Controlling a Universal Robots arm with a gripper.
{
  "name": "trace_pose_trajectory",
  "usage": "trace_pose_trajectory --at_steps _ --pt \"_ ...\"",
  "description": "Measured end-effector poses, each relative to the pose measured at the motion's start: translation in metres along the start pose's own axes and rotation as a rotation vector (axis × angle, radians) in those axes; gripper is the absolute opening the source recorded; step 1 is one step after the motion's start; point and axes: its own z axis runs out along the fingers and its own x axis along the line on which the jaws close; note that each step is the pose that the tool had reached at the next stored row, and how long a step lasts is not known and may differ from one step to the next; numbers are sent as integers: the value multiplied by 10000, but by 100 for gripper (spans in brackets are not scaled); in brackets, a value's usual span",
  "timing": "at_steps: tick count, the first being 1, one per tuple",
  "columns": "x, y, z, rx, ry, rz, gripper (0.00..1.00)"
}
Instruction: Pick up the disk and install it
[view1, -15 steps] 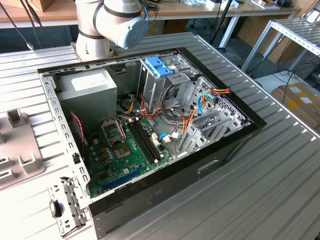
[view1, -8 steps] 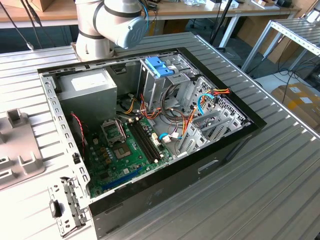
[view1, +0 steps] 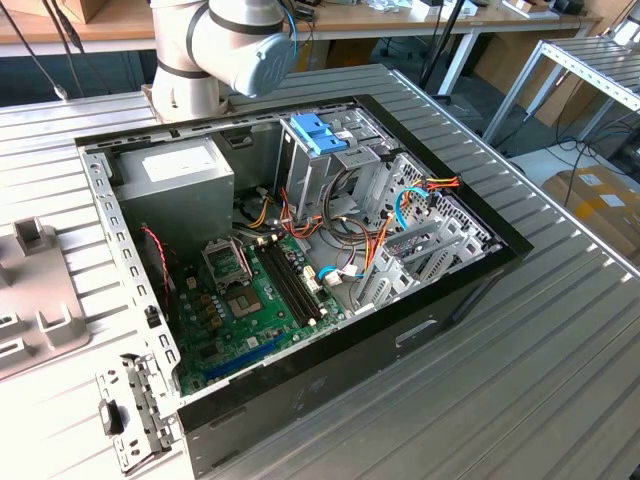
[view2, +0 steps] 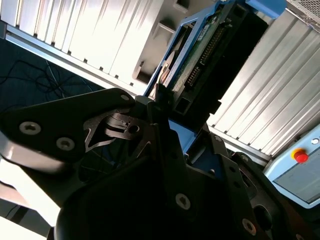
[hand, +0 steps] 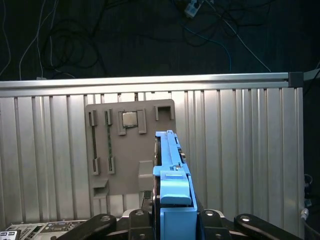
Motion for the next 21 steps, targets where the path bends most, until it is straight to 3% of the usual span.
trace_pose_trajectory --at_steps 21 --pt "23 -125 1 0 0 0 37"
